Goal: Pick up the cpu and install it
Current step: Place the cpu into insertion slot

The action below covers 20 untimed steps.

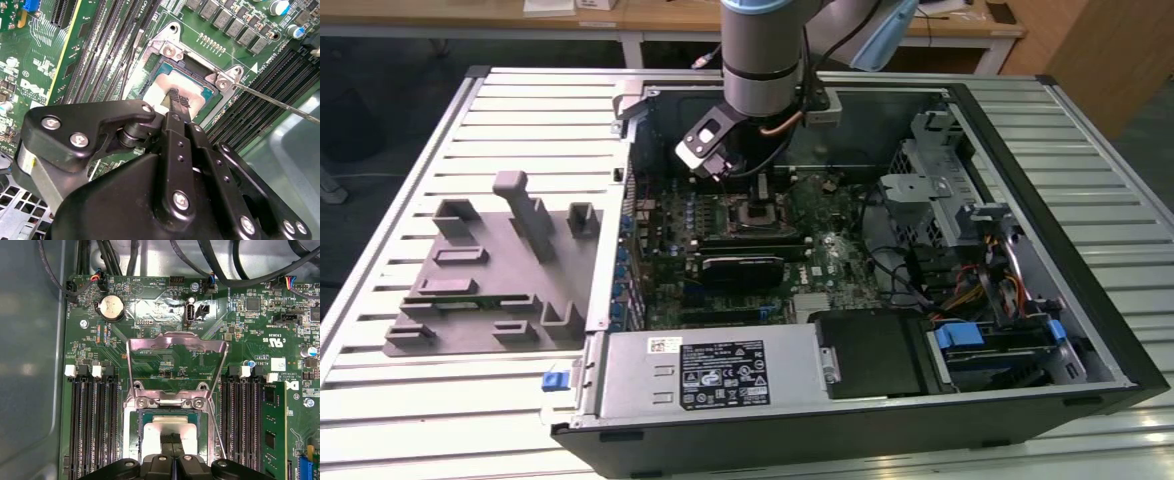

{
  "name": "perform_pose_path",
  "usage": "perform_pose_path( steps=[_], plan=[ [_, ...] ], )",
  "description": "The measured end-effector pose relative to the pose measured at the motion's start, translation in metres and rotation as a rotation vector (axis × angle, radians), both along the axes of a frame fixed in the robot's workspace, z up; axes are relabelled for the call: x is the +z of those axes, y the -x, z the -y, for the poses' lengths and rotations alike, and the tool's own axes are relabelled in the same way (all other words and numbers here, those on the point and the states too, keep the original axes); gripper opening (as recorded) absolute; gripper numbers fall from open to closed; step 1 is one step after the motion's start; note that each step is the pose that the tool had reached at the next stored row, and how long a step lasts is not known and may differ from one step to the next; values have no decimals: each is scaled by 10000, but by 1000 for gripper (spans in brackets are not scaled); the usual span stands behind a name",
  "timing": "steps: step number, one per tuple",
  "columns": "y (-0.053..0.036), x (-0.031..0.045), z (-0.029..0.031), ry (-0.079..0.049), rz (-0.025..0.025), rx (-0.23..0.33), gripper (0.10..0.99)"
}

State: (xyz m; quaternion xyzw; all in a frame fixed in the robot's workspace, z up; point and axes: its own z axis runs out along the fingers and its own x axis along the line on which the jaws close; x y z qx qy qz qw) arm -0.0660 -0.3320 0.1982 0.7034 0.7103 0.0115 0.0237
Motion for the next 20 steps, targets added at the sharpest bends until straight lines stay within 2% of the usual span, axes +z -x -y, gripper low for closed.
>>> perform_pose_path(
  steps=[4,8,13,20],
  plan=[
    [-1,10,-2,-12,10,0,106],
    [0,68,0,-3,2,0,106],
    [0,182,0,-3,2,0,106],
    [0,402,0,-3,38,0,106]
  ],
)
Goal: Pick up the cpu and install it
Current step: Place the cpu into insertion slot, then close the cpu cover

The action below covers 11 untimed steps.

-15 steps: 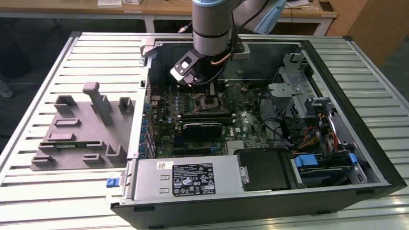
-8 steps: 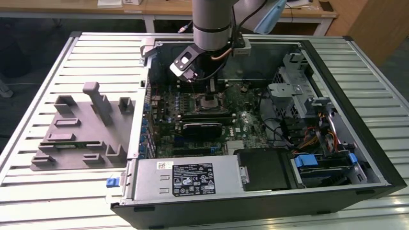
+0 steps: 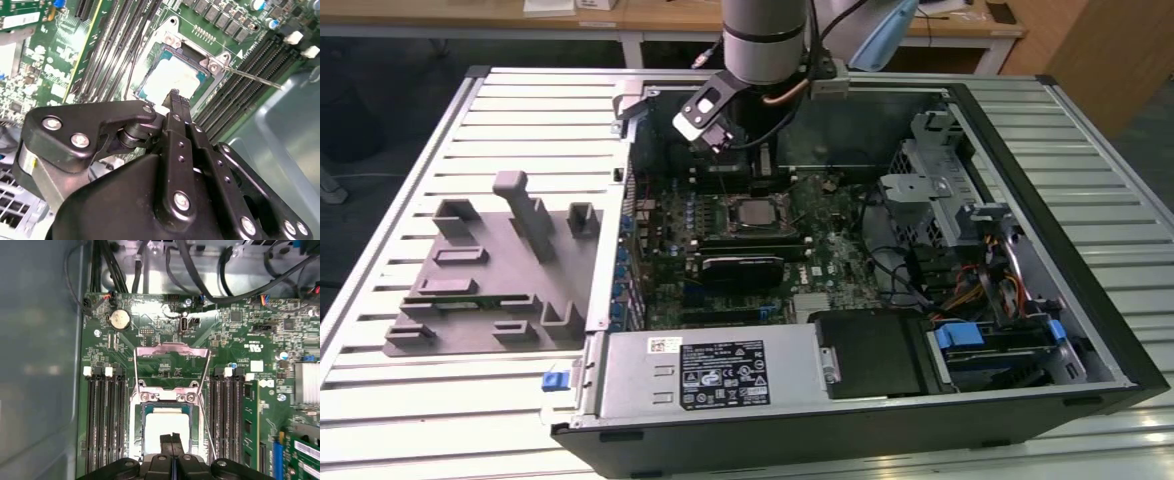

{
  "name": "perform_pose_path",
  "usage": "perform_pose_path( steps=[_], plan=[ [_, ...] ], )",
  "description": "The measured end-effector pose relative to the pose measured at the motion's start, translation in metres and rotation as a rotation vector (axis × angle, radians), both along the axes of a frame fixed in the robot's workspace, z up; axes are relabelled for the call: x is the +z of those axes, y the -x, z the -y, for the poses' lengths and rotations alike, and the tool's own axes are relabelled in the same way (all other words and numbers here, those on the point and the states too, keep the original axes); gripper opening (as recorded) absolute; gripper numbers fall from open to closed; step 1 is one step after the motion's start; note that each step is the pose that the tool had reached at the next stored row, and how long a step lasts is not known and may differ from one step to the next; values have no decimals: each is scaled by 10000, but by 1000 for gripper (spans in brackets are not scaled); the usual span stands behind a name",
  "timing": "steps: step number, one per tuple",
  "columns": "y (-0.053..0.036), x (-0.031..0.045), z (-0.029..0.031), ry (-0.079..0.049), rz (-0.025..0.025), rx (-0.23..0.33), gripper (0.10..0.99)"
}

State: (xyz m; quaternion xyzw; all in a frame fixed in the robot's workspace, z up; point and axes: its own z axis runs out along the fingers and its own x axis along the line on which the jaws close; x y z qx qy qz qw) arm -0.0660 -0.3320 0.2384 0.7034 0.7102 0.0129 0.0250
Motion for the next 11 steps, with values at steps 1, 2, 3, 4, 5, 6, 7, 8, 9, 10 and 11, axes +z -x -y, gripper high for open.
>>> perform_pose_path(
  steps=[1,2,3,4,5,6,7,8,9,10,11],
  plan=[
    [0,20,0,0,4,-1,106],
    [0,29,0,-2,7,-1,106],
    [0,29,0,-3,8,-1,106],
    [0,29,0,-2,8,-1,106],
    [0,29,0,-2,8,-1,106],
    [0,29,0,-1,7,-1,106],
    [0,29,0,-1,7,-2,106],
    [0,29,0,-1,7,-2,106],
    [0,29,0,-1,7,-2,106],
    [0,29,0,-1,7,-2,106],
    [0,29,0,-1,7,-3,106]
  ],
)
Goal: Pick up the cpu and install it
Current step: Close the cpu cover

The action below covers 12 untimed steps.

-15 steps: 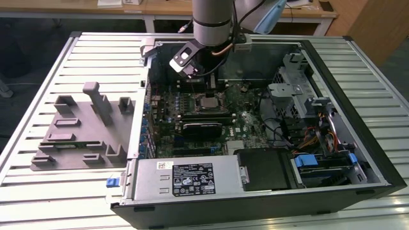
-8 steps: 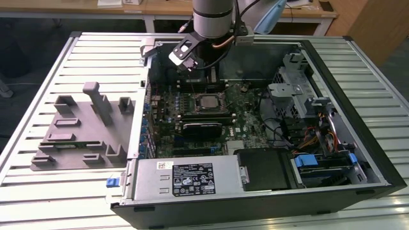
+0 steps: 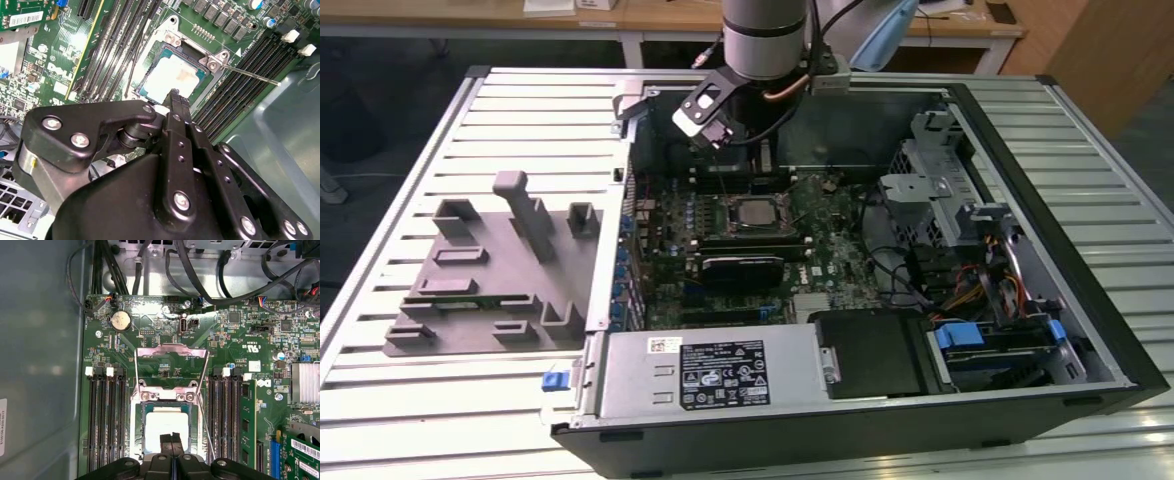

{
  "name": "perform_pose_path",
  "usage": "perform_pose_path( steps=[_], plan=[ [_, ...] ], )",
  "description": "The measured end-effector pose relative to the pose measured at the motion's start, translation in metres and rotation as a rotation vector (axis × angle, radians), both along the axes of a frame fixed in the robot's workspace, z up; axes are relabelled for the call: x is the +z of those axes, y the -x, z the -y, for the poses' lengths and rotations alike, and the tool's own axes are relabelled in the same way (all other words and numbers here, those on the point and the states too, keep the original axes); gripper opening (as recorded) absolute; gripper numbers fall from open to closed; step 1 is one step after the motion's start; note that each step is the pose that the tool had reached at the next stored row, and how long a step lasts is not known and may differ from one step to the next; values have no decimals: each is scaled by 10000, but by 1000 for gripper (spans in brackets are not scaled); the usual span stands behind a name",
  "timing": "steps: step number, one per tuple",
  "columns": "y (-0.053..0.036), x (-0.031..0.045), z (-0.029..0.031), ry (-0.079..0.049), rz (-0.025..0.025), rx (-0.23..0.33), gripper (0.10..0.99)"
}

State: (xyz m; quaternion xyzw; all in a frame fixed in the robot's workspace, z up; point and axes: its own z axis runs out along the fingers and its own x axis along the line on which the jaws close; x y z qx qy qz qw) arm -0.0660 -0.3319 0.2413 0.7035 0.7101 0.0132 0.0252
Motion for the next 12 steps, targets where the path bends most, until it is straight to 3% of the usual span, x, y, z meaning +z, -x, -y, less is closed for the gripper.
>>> perform_pose_path(
  steps=[7,12],
  plan=[
    [0,17,0,1,-1,0,106],
    [0,83,0,0,0,0,106]
  ],
)
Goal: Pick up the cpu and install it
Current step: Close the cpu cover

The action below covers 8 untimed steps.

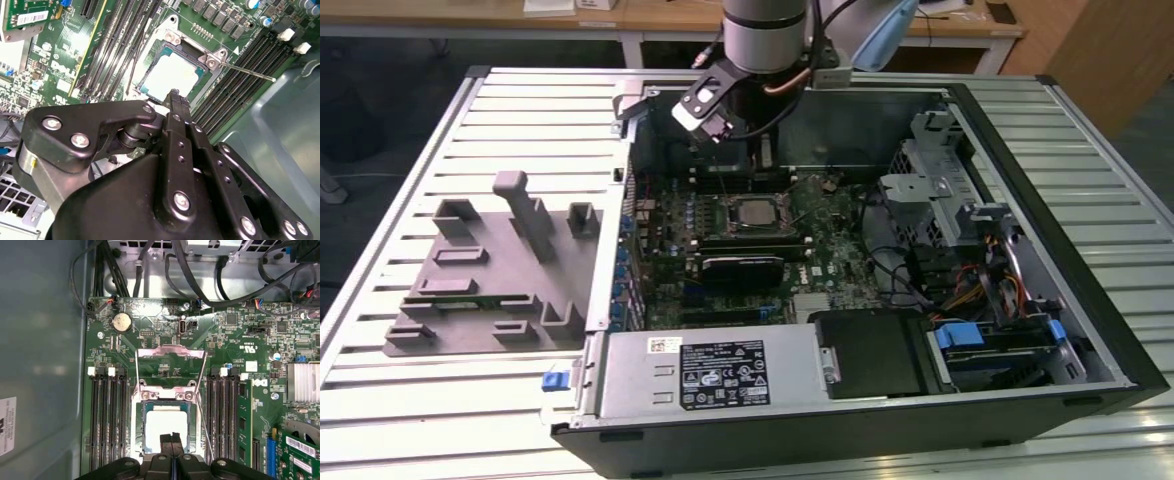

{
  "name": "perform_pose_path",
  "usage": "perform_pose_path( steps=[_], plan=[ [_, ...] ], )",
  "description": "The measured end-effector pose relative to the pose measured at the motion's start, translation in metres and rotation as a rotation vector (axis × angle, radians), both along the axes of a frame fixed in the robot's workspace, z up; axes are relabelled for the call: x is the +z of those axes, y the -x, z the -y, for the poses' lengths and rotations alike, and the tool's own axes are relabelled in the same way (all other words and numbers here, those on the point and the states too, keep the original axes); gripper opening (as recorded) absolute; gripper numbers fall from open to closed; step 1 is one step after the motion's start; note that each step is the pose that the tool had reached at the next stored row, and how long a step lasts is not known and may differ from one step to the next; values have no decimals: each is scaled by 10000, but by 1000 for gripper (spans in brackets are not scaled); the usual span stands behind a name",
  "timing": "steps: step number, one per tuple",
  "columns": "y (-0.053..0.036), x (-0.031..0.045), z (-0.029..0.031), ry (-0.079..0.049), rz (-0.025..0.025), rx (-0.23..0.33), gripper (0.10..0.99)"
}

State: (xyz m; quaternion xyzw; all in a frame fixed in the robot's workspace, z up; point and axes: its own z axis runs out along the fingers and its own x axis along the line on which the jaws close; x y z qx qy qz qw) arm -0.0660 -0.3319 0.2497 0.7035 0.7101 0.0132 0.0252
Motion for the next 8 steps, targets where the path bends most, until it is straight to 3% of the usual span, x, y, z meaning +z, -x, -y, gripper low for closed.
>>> perform_pose_path(
  steps=[8],
  plan=[
    [0,113,0,1,0,0,106]
  ],
)
